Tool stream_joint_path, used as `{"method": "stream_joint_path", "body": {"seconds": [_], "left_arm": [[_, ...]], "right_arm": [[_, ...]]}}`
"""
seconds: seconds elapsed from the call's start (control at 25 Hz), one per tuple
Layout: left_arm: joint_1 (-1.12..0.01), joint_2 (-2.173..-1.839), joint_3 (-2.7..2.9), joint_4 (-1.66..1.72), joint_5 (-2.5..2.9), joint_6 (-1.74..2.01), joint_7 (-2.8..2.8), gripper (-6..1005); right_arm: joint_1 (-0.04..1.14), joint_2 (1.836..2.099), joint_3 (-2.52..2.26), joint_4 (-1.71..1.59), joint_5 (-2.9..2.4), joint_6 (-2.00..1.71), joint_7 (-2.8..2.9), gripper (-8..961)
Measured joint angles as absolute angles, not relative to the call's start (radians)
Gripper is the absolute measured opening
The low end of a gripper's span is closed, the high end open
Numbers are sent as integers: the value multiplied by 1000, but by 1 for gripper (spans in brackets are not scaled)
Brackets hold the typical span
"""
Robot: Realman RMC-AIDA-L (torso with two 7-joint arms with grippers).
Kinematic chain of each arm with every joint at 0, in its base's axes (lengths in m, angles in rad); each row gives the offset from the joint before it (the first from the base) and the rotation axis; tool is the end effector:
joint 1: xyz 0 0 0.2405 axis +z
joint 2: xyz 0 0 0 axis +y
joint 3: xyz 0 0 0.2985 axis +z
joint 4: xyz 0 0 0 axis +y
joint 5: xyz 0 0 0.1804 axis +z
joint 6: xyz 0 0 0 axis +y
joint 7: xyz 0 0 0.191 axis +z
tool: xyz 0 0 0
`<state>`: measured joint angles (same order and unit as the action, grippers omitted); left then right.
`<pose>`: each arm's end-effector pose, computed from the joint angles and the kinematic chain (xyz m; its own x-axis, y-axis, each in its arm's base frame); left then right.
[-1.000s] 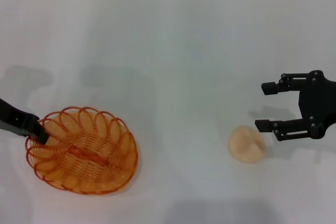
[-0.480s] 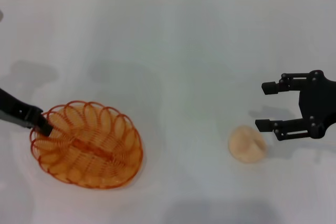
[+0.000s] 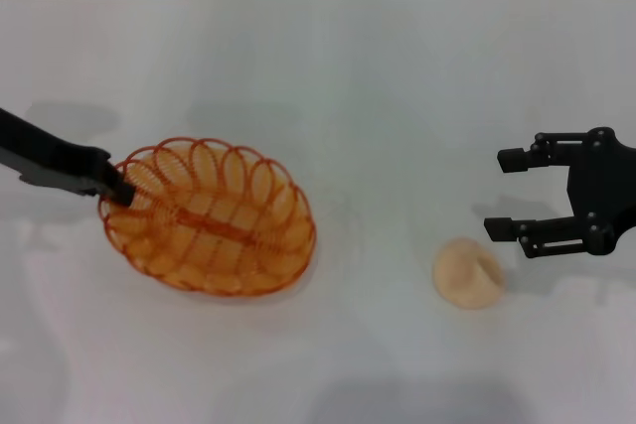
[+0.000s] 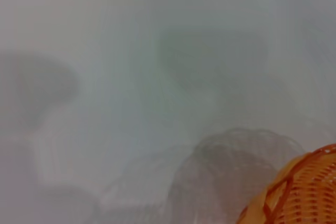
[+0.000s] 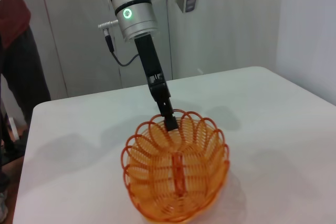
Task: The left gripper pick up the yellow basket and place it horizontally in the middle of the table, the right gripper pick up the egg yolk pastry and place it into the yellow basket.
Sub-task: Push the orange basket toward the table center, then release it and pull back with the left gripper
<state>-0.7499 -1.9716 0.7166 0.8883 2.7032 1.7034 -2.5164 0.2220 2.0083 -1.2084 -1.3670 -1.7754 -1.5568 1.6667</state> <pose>-0.2975 0.3709 -0.0061 0.3083 0.9513 -0.0006 0.9112 -0.2955 -0.2871 0.2330 0.2849 -0.0211 0.9371 -0.1405 -0.3196 -0.2153 -0.9533 -0.2121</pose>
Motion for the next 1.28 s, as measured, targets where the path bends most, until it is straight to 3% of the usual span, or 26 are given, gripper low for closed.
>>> {"method": "stream_joint_path", "body": {"seconds": [0.32, 1.28], "left_arm": [[-746, -1996, 710, 880, 2680, 1672, -2598, 83], [-721, -1988, 663, 854, 2536, 1605, -2775, 79]], "right_arm": [[222, 2008, -1207, -1374, -1764, -1574, 1668, 761], [221, 2008, -1209, -1397, -1744, -1618, 1675, 759]]}}
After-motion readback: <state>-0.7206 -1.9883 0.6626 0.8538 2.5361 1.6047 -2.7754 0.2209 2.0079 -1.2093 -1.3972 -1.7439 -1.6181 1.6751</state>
